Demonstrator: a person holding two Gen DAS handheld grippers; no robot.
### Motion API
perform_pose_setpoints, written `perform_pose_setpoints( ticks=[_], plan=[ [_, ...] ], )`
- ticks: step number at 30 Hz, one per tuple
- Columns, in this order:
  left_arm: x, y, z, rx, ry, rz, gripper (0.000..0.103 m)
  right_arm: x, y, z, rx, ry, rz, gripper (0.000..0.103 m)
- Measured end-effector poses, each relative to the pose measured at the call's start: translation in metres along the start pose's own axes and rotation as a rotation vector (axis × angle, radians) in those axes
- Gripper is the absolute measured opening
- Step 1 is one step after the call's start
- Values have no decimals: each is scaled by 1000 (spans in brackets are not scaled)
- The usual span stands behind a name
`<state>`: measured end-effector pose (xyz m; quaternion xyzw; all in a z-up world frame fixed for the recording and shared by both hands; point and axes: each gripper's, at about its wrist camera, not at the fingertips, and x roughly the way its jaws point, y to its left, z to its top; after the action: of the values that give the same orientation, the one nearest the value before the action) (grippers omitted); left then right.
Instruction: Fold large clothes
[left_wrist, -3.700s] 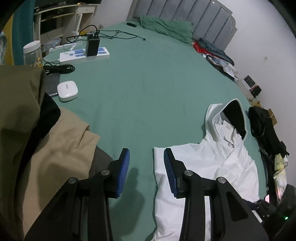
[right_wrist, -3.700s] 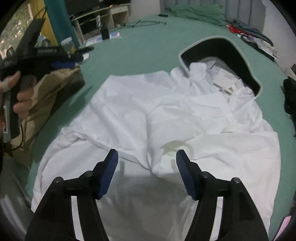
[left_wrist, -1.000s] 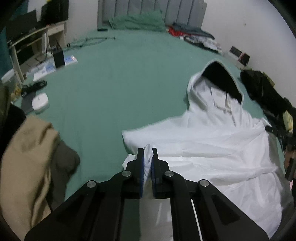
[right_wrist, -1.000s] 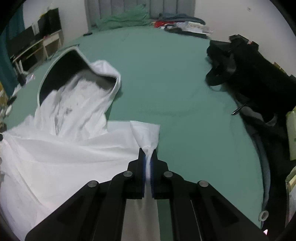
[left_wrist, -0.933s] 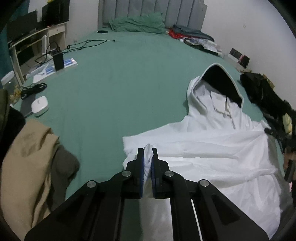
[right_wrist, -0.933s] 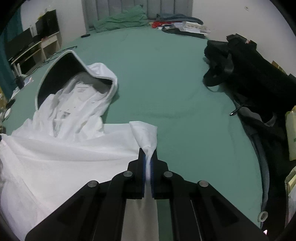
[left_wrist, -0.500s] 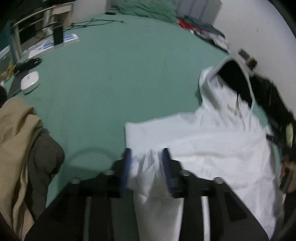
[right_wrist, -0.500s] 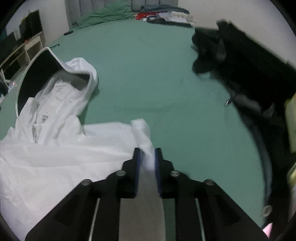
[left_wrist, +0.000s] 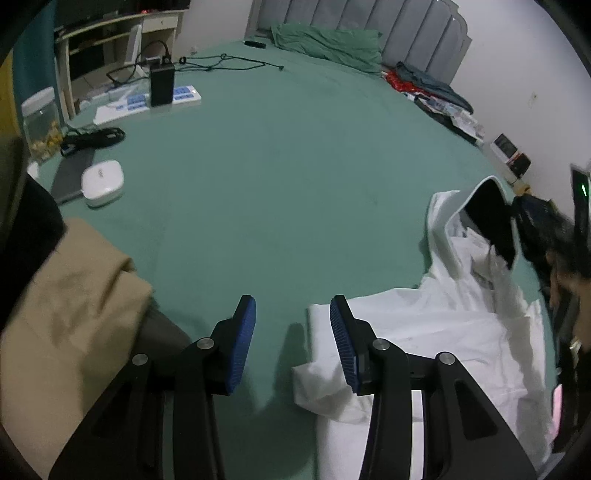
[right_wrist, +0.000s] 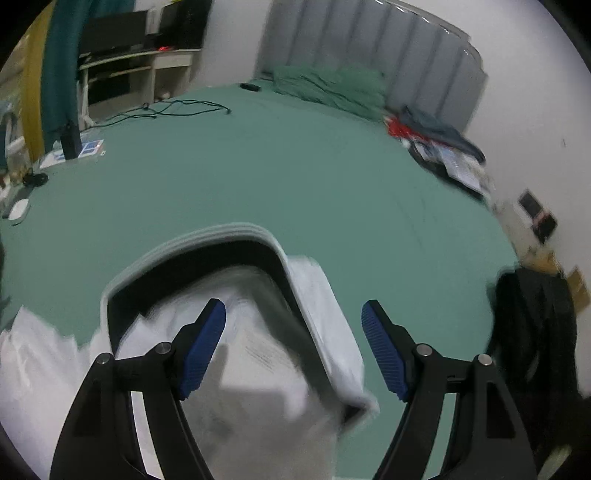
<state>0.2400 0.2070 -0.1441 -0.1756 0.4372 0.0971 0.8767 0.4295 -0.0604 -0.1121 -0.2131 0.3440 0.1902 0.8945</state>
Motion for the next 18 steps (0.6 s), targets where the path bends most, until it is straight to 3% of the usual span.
perform_pose_setpoints(
  ticks=[3, 4, 6, 12, 18],
  plan=[
    [1, 3, 1, 15, -1, 26, 45, 24, 13, 17, -44, 18, -27, 75],
    [2, 4, 1, 17, 5, 38, 45, 31, 15, 17, -57, 25, -29, 70],
    [3, 7, 1, 7, 15, 44, 45, 40, 21, 12, -94, 66, -9, 4],
    [-4, 11, 0, -19, 8, 48, 44, 5, 33, -19, -166, 89, 40, 3],
    [-13, 7, -4, -15, 0, 37, 44, -34, 56, -64, -247, 173, 98, 4]
  ],
)
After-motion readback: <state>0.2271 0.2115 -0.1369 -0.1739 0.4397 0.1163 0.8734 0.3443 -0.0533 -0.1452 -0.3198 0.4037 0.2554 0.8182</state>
